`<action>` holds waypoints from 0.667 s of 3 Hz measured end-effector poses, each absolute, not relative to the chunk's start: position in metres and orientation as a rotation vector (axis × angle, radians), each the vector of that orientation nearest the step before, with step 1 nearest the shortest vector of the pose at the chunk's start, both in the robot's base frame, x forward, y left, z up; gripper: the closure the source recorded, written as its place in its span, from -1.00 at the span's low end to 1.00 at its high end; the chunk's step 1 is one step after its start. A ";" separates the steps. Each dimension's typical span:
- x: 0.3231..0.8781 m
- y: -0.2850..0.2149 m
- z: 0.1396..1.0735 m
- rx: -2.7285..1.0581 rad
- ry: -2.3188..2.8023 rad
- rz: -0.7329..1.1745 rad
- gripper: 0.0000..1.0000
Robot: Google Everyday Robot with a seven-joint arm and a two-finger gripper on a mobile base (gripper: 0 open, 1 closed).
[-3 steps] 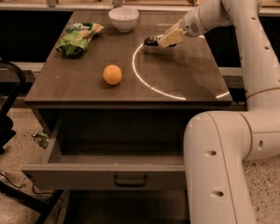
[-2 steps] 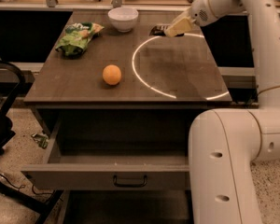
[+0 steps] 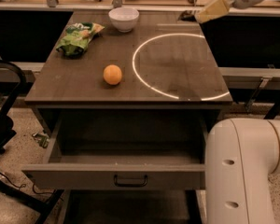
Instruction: Move rxbar chocolate near orange
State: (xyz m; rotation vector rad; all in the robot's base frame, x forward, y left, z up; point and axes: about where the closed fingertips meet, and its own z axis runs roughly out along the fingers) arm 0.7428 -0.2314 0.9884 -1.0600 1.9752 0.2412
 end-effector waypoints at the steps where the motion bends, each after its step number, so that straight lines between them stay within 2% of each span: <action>1: 0.717 -0.261 0.918 -0.954 2.177 0.315 1.00; 2: 0.723 -0.254 0.883 -0.874 2.215 0.361 1.00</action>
Offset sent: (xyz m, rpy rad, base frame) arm -0.0229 -0.0259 -0.0608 0.0158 0.1610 -0.0836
